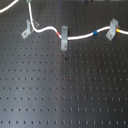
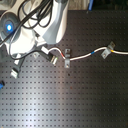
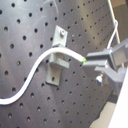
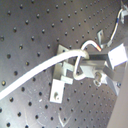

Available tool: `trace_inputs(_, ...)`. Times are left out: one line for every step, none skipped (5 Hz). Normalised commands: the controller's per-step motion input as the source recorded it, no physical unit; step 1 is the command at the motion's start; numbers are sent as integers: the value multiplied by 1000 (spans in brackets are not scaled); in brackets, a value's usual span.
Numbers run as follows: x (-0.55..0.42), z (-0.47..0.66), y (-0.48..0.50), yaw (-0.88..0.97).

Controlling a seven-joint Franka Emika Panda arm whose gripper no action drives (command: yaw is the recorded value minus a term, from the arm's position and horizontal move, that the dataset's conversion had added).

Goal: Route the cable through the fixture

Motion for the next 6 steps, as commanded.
trace_inputs(89,459,206,169)
trace_inputs(-19,436,122,0)
trace_inputs(-73,336,83,0)
trace_inputs(-261,227,86,0)
trace_inputs(-239,212,94,0)
trace_inputs(-160,272,117,0)
